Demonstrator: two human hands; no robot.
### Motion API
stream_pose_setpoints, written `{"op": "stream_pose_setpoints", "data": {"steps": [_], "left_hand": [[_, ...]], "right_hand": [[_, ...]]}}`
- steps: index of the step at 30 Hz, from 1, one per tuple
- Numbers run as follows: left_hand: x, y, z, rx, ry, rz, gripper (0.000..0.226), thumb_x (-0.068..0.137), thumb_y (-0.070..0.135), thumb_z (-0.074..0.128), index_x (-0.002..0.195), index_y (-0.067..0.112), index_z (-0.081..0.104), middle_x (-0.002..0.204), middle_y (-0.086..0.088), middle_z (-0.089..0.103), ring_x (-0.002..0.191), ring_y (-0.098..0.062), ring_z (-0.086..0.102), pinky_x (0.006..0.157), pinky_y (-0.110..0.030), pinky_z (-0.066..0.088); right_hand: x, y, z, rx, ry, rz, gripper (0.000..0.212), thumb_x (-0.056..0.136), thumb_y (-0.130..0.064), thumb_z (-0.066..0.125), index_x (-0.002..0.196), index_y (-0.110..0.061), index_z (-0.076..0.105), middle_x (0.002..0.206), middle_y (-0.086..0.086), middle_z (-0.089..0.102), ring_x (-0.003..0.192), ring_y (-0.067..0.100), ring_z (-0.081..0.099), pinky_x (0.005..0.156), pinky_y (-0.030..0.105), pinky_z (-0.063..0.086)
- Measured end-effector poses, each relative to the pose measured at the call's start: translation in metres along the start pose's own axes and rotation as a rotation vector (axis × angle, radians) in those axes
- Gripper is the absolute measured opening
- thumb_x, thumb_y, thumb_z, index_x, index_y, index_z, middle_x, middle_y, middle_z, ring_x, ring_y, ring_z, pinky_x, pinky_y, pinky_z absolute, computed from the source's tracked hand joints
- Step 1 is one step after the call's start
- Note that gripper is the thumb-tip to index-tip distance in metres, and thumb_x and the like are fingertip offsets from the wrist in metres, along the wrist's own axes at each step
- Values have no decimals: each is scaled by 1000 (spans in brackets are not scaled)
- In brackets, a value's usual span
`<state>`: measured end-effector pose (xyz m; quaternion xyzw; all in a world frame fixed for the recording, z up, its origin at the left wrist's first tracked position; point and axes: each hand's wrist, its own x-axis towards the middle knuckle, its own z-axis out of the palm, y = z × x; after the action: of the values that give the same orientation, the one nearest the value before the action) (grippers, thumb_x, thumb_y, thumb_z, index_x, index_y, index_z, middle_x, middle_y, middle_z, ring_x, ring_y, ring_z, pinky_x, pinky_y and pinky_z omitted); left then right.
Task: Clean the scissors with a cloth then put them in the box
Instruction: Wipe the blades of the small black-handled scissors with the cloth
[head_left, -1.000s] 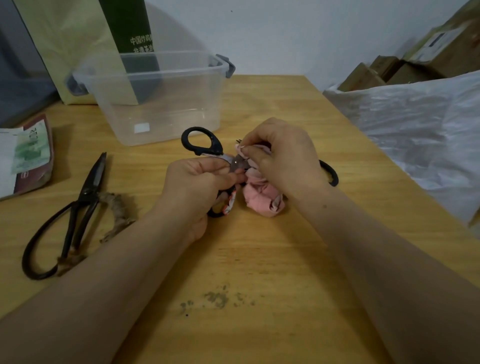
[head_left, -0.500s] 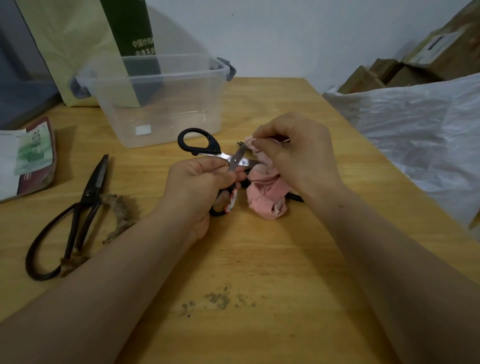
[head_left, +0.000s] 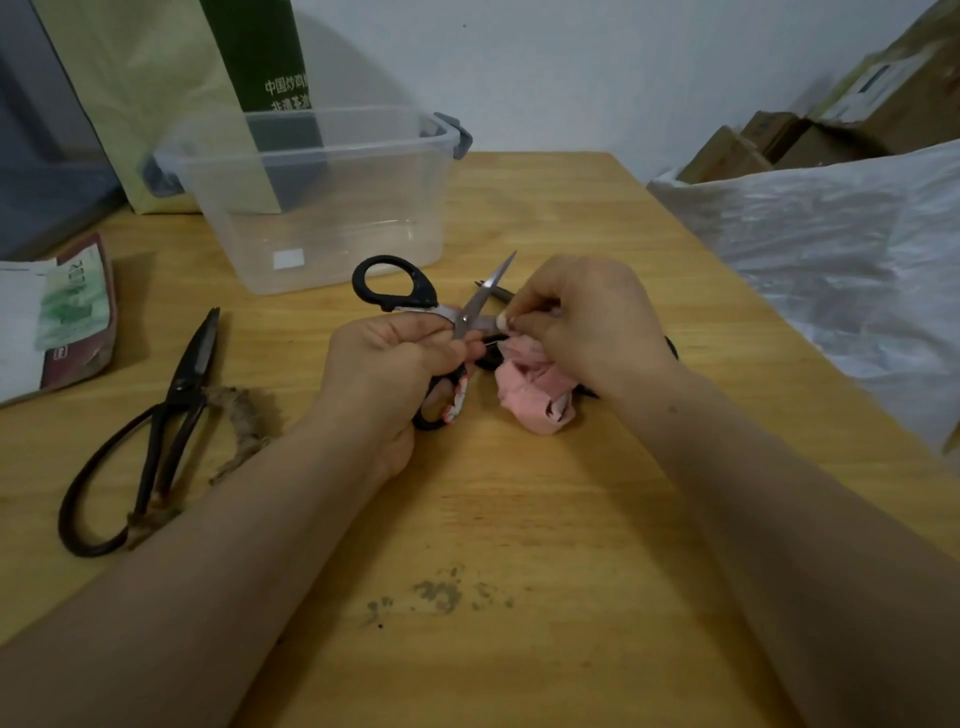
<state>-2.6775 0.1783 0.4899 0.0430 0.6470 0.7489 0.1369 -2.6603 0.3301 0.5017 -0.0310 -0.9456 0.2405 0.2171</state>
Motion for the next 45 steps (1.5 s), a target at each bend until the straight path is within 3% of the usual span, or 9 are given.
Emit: {"op": "stream_pose_setpoints", "data": {"steps": [3, 7, 12, 18, 23, 30, 39, 43, 45], "left_hand": [[0, 0, 1, -17, 6, -3, 18, 86, -9, 54, 97, -2, 66, 73, -9, 71, 49, -10, 58, 41, -19, 39], [-1, 0, 2, -10, 8, -8, 17, 86, -9, 55, 87, 1, 67, 66, -7, 71, 48, -11, 59, 40, -16, 39], [0, -1, 0, -19, 22, -38, 17, 86, -10, 54, 91, 1, 66, 72, -10, 72, 67, -20, 65, 41, -17, 39], [-3, 1, 3, -33, 20, -27, 17, 86, -11, 53, 89, 0, 65, 65, -8, 68, 45, -10, 58, 36, -14, 37], [-2, 0, 2, -27, 19, -29, 18, 86, -10, 54, 92, 1, 67, 70, -8, 71, 61, -15, 63, 40, -15, 40], [-1, 0, 1, -24, 26, 21, 24, 85, -8, 56, 105, 1, 66, 75, -8, 69, 61, -14, 58, 44, -19, 42], [-1, 1, 3, -96, 22, 19, 25, 86, -7, 57, 88, 16, 66, 72, -1, 73, 70, -15, 65, 58, -21, 50], [0, 1, 2, -103, 22, 19, 22, 86, -8, 57, 103, 3, 66, 75, -7, 72, 64, -13, 66, 50, -16, 50], [0, 1, 2, -107, 26, 14, 19, 86, -9, 56, 95, 4, 66, 69, -6, 71, 60, -12, 65, 48, -15, 49]], "right_hand": [[-3, -9, 1, 209, 109, -78, 4, 80, -15, 73, 82, -14, 76, 88, -2, 68, 85, 16, 62, 79, 38, 50], [-3, -11, 10, 164, 39, -159, 6, 80, -13, 73, 84, -13, 76, 93, -1, 67, 89, 16, 62, 83, 39, 49], [2, -4, 4, 71, -89, -42, 12, 86, -11, 66, 91, -17, 75, 92, 1, 71, 87, 18, 65, 84, 38, 51], [-3, -12, 10, 107, -21, -122, 9, 86, -14, 66, 89, -14, 75, 98, -1, 67, 94, 19, 61, 87, 40, 47], [1, -7, 10, 109, -45, -4, 6, 84, -18, 69, 87, -20, 74, 92, -5, 68, 92, 14, 62, 86, 37, 50], [2, -3, 6, 190, -61, 76, 9, 81, -22, 73, 75, -23, 67, 88, -5, 67, 90, 14, 62, 83, 41, 51], [-1, -11, 5, 404, 102, 19, 3, 81, -16, 74, 80, -18, 71, 80, -9, 66, 86, 9, 64, 82, 33, 53], [-3, -14, 11, 399, 29, -53, 6, 75, -17, 78, 76, -21, 73, 82, -14, 63, 85, 5, 61, 80, 27, 51], [-3, -12, 9, 424, -12, -18, 15, 76, -13, 78, 71, -26, 71, 74, -17, 63, 78, 0, 63, 78, 23, 52]]}}
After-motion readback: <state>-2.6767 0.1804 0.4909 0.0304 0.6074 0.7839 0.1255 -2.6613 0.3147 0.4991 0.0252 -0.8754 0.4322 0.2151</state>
